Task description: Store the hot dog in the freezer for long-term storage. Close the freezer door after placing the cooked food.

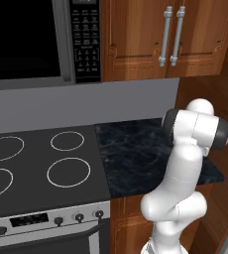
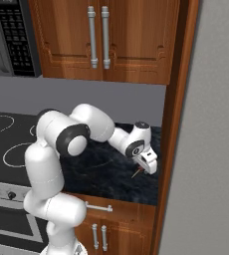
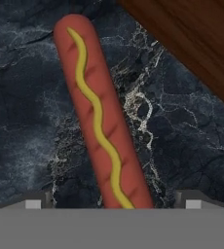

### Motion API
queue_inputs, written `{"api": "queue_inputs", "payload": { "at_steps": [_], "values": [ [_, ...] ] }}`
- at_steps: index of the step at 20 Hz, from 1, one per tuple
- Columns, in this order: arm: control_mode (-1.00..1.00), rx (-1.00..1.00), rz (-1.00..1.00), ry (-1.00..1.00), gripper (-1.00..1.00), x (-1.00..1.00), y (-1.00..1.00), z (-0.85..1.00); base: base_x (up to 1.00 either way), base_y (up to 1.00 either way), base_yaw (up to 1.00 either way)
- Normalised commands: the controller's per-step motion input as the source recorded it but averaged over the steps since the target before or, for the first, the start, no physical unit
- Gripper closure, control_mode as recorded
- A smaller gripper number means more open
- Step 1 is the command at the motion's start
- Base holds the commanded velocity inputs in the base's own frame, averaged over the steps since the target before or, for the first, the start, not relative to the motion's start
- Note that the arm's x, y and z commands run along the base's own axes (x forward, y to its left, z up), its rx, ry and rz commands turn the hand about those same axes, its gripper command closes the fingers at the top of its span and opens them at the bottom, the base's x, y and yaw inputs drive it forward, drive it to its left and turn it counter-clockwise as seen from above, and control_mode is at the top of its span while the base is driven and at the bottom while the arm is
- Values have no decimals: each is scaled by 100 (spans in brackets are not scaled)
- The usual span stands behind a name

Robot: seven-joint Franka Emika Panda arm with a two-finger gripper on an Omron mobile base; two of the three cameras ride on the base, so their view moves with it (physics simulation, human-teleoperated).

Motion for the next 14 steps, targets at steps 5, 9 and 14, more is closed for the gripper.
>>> {"api": "queue_inputs", "payload": {
  "at_steps": [5, 9, 14],
  "values": [
    [-100, 0, 3, -7, -100, 5, 0, -9, 0, 0, 0],
    [-100, 0, 1, -5, 100, 2, 0, -4, 0, 0, 0],
    [-100, 0, 0, -1, 100, 4, 0, 0, 0, 0, 0]
  ]
}}
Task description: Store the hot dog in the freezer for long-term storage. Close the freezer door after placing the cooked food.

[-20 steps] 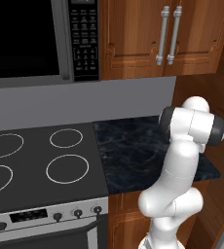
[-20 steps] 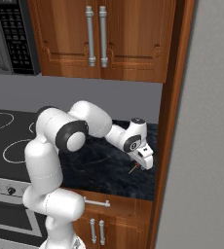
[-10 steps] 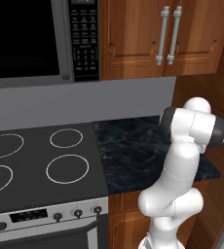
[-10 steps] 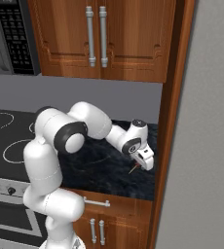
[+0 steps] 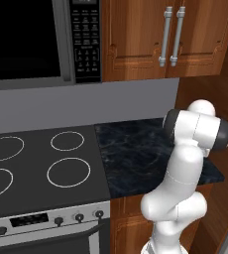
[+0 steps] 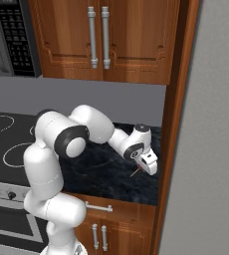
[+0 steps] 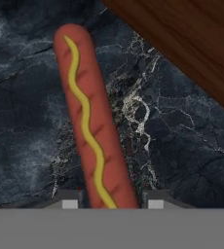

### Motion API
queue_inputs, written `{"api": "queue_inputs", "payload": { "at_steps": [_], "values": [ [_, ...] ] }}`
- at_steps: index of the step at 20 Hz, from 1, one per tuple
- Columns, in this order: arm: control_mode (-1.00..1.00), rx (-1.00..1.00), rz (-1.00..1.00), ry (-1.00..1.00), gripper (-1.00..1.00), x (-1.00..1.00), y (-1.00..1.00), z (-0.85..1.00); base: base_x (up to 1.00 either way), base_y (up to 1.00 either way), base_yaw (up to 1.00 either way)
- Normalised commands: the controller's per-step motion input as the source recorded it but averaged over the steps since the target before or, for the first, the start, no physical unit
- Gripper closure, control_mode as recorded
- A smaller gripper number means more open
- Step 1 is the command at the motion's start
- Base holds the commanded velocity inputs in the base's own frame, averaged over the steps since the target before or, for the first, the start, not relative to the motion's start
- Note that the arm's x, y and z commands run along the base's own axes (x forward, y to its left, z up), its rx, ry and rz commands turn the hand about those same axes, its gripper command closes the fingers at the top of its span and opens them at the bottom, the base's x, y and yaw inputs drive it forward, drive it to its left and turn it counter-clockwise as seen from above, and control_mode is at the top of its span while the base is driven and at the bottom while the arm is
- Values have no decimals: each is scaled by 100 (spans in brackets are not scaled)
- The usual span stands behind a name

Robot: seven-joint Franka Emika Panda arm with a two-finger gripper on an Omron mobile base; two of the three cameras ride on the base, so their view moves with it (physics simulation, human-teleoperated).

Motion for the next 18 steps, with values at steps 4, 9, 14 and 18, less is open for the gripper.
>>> {"api": "queue_inputs", "payload": {
  "at_steps": [4, 9, 14, 18],
  "values": [
    [-100, 0, 0, 0, 100, 11, 0, 0, 0, 0, 0],
    [-100, 0, 0, 0, 100, 21, 20, 0, 0, 0, 0],
    [-100, 0, 5, 0, 100, 0, 32, 0, 0, 0, 0],
    [-100, 0, 12, 0, 100, -10, 66, 0, 0, 0, 0]
  ]
}}
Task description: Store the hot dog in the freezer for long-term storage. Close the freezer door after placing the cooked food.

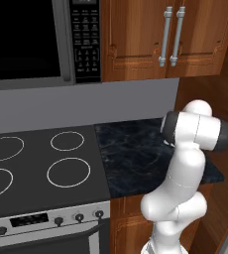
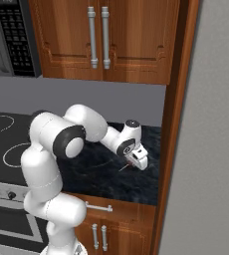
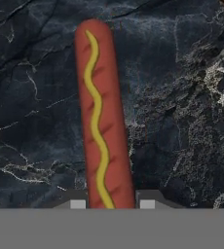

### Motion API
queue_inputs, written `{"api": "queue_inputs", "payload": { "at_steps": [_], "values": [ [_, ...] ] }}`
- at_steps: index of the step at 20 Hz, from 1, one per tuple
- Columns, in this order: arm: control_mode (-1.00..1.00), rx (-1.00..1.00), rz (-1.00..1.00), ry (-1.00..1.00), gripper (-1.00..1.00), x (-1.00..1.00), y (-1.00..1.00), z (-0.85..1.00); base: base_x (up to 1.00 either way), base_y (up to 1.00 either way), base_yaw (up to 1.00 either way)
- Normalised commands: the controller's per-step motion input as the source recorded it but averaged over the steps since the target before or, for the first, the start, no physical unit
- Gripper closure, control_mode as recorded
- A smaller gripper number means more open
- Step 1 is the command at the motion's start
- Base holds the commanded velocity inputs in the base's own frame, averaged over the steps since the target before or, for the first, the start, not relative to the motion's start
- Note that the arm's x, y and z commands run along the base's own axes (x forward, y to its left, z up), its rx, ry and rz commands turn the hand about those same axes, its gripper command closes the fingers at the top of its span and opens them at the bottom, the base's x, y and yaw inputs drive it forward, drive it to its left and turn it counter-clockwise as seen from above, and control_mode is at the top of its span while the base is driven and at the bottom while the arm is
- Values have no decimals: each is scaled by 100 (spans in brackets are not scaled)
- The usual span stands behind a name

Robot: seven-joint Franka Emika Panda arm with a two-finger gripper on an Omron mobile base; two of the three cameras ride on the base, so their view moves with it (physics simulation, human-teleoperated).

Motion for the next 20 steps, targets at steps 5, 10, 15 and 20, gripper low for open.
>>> {"api": "queue_inputs", "payload": {
  "at_steps": [5, 10, 15, 20],
  "values": [
    [-100, -4, 18, 7, 100, -9, 80, 31, 0, 0, 0],
    [-100, 0, 14, 18, 100, -7, 65, 55, 0, 0, 0],
    [-100, 0, 14, 25, 100, -25, 52, 57, 0, 0, 0],
    [-100, 0, 15, 10, 100, -60, 44, 34, 0, 0, 0]
  ]
}}
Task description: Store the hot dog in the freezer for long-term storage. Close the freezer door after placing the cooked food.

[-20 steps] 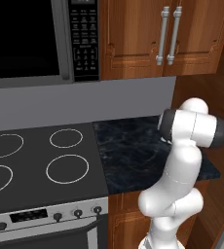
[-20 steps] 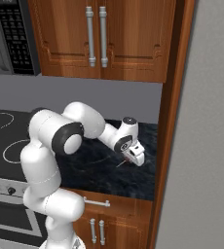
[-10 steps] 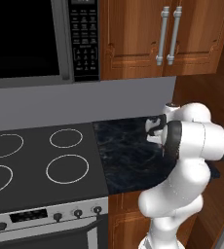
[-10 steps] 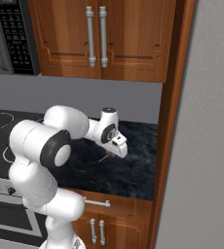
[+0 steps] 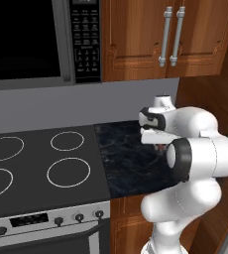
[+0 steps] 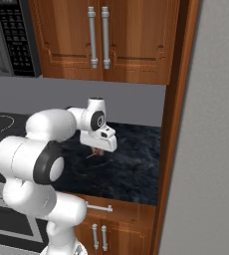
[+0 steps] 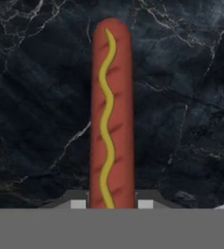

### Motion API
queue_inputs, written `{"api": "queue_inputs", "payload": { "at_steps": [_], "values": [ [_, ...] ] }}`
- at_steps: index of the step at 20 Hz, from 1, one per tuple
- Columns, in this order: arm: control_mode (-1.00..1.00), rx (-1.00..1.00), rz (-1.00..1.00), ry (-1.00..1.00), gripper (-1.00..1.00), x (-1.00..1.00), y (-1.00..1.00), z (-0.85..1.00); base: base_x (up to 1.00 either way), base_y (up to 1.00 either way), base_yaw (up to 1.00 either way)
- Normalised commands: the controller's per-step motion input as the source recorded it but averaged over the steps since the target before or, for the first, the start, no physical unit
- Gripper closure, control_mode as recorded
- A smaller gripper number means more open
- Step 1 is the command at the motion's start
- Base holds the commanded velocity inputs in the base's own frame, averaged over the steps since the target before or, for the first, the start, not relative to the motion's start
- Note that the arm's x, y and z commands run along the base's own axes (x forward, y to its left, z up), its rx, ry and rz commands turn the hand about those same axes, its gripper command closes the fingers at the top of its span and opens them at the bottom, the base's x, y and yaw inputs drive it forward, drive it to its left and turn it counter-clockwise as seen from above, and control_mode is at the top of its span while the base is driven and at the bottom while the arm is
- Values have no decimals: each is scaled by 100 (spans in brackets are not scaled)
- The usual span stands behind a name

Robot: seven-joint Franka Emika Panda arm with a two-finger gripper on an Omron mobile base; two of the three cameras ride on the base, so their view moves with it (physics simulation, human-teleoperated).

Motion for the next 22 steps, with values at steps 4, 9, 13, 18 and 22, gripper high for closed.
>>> {"api": "queue_inputs", "payload": {
  "at_steps": [4, 9, 13, 18, 22],
  "values": [
    [-100, 0, 15, 8, 100, -60, 83, 28, 0, 0, 0],
    [-100, 0, 13, 8, 100, -42, 54, 29, 0, 0, 0],
    [-100, 0, 1, -6, 100, -44, 3, 16, 0, 0, 0],
    [-100, 0, 0, -1, 100, -30, 0, 14, 0, 0, 0],
    [-100, 6, -1, 1, 100, -11, -20, 6, 0, 0, 0]
  ]
}}
